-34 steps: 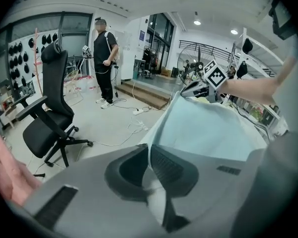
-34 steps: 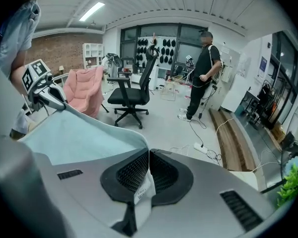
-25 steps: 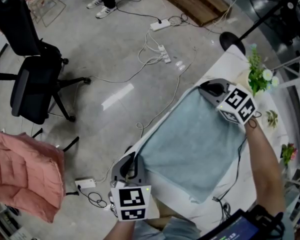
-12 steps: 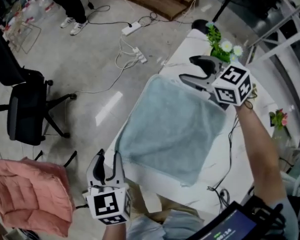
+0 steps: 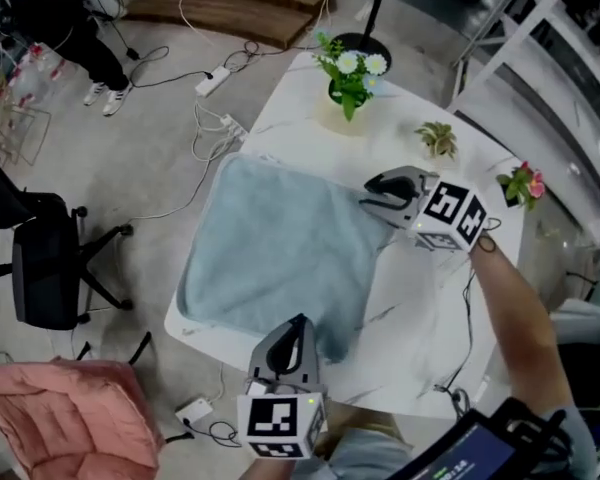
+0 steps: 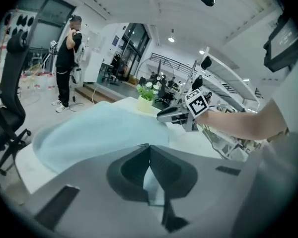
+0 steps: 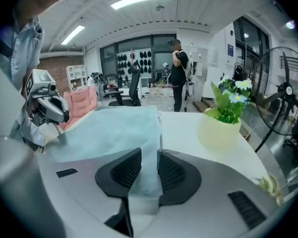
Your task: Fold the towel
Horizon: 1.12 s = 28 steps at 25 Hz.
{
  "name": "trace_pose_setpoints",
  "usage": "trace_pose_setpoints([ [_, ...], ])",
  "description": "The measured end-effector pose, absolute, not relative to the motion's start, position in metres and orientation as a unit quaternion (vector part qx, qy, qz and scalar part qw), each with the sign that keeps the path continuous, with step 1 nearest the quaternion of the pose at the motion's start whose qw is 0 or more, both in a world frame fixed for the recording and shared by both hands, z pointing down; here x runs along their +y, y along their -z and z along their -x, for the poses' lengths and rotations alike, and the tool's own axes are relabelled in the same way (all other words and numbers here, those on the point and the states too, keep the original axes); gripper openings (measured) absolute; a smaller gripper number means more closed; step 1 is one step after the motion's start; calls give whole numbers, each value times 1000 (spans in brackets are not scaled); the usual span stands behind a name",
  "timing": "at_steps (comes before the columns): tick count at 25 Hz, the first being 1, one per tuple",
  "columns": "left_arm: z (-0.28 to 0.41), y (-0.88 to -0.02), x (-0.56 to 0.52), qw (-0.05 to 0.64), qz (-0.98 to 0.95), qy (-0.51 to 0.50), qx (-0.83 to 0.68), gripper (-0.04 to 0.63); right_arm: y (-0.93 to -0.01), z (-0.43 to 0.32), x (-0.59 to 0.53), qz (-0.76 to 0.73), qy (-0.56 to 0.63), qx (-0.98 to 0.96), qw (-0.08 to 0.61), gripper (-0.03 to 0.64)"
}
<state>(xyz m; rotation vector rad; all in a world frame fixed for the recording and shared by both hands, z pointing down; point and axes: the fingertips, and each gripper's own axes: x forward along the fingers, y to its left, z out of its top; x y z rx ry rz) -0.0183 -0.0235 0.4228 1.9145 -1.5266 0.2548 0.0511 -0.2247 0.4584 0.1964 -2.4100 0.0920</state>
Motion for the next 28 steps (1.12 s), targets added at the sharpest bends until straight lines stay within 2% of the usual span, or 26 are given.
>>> trace_pose_setpoints([
  [6, -34, -465, -11, 400, -750, -147, -506, 8, -503, -79, -220, -74, -59, -913, 397, 103],
  [12, -49, -506, 1, 451, -727, -206, -475, 6, -508, -78, -224, -40, -22, -915, 401, 83],
  [18, -66, -507, 8, 470, -722, -207, -464, 6, -508, -103, -226, -29, -5, -906, 422, 69],
  [28, -150, -509, 43, 488, -735, -220, -417, 6, -513, -181, -201, -17, -12, -887, 461, 63],
])
